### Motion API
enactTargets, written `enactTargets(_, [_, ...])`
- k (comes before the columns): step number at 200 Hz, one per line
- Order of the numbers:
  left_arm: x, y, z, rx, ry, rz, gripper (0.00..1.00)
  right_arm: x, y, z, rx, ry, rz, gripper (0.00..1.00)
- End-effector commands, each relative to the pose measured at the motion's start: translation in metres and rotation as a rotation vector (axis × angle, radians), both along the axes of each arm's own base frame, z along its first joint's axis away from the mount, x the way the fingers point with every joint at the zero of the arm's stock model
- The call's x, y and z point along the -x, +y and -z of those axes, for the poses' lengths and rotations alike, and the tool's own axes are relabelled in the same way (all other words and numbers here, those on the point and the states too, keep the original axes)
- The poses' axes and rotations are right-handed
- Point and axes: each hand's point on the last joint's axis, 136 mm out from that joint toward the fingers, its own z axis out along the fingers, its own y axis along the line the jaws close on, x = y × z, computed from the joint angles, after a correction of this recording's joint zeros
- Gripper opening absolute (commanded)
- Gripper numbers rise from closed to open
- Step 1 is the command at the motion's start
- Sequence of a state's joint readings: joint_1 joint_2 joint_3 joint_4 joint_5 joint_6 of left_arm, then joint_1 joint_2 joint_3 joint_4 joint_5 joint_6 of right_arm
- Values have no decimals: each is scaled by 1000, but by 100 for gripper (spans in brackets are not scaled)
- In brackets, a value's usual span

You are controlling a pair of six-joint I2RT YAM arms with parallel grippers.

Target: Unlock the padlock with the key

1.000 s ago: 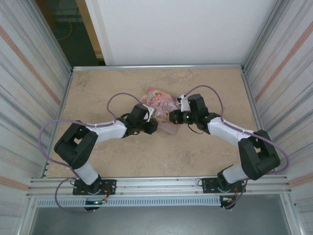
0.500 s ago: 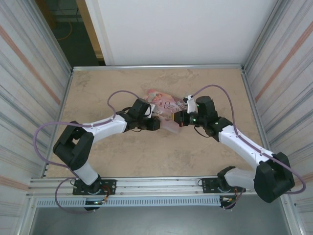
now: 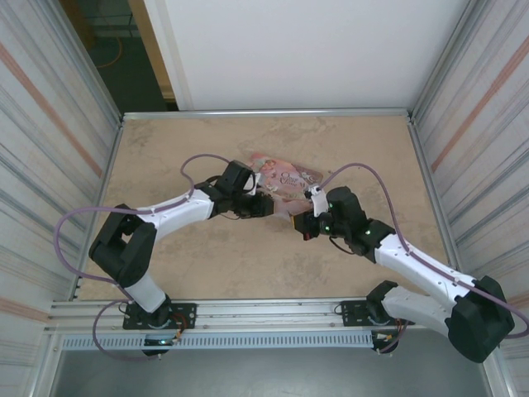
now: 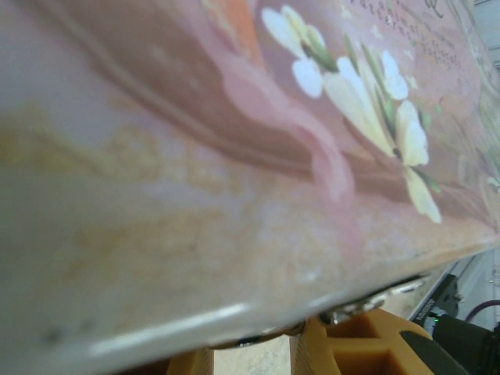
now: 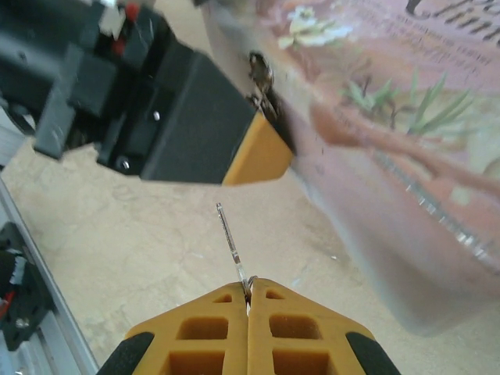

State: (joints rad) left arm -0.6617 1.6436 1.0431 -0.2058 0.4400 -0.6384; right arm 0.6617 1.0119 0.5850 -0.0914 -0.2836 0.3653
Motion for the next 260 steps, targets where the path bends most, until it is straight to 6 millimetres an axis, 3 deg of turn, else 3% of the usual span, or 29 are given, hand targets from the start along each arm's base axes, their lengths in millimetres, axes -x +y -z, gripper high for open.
enactTargets(1, [-6,-14,-43,123,-21,13,5,1,-1,4,37,-72,-4,0])
enactTargets(59, [-4,-16,-44,163,53,15,4,8,6,10,48,-140,-30,0])
enactTargets(65, [-3,-16,-44,166,59,16,4,7,8,19,69,-126,-36,0])
enactTargets(91, [-2,-18,-45,177,74,19,4,7,14,23,87,-139,-53,0])
enactTargets(260, [1,-23,-49,202,98,42,3,-18,23,36,107,-189,-19,0])
